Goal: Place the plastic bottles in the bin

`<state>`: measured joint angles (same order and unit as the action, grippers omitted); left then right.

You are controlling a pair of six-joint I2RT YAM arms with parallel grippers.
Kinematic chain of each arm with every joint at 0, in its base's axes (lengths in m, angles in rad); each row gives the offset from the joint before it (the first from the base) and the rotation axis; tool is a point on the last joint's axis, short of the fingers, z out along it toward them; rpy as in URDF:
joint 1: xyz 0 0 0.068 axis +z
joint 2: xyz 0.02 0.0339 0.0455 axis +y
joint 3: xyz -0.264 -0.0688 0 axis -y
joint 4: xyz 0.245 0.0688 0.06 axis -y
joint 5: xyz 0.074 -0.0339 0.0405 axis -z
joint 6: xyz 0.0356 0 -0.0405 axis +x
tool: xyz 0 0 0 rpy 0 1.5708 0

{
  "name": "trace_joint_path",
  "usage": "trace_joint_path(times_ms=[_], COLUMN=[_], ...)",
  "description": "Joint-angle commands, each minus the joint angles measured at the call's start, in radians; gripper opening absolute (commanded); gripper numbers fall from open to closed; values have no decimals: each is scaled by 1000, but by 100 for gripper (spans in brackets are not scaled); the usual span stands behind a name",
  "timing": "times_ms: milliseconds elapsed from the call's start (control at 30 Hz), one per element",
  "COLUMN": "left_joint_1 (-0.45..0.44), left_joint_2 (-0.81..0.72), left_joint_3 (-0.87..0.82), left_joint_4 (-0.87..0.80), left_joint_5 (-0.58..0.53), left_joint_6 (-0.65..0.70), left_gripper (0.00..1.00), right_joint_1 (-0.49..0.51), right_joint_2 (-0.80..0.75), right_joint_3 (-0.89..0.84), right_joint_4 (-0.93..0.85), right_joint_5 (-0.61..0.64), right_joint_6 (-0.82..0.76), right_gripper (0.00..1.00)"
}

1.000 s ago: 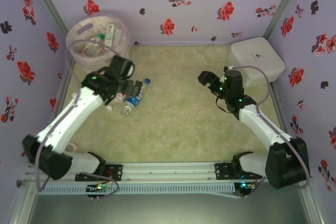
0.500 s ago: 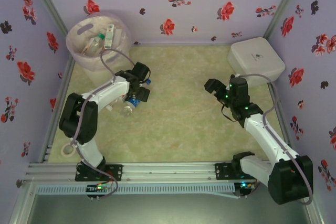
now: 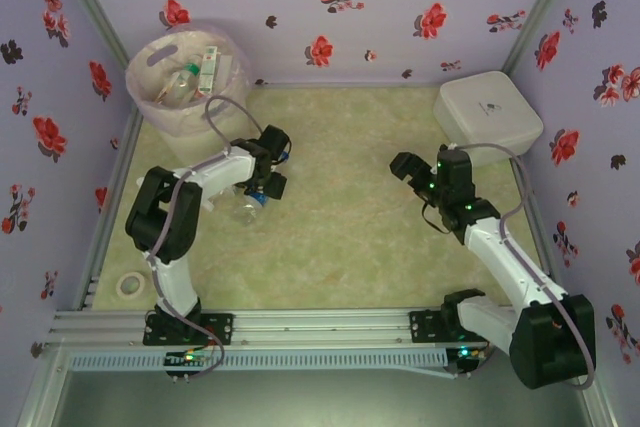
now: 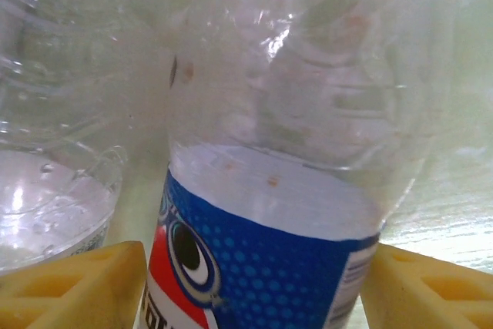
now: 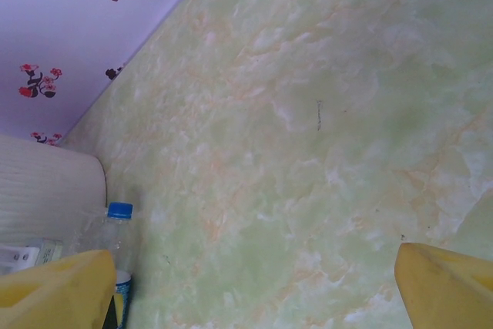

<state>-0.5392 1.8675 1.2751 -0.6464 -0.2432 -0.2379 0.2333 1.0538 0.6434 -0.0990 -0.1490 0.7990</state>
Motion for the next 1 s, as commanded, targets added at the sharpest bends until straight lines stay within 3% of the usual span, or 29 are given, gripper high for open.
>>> trace_joint_path(times_ms=[0,233,400,633,800,967], left_joint_1=[-4,-26,-48,-31,47,218], left_joint_2=[19,-32,-131,-283,-341,-344], left_joint_3=[7,36,114,376,564,698], left_joint_4=[-2,-59,-129,-211,-202,-169], left_joint_5=[-10,-9,11,23,10,18], left_joint_6=[-26,-34,-5,105,176,200], left_gripper=[67,53,52,52,50,42], right_joint_1=[-8,-9,-8,-9,-10,-13], right_joint_2=[17,14,19,30,7,-12], right_joint_3=[-24,-16,-23,-20,-30,-40], right_joint_4=[56,42,48,66,64,60], right_joint_5=[-1,9,17,23,43,52], right_joint_6=[28,14,17,29,32,27], right_gripper=[94,95,96,95,93,93])
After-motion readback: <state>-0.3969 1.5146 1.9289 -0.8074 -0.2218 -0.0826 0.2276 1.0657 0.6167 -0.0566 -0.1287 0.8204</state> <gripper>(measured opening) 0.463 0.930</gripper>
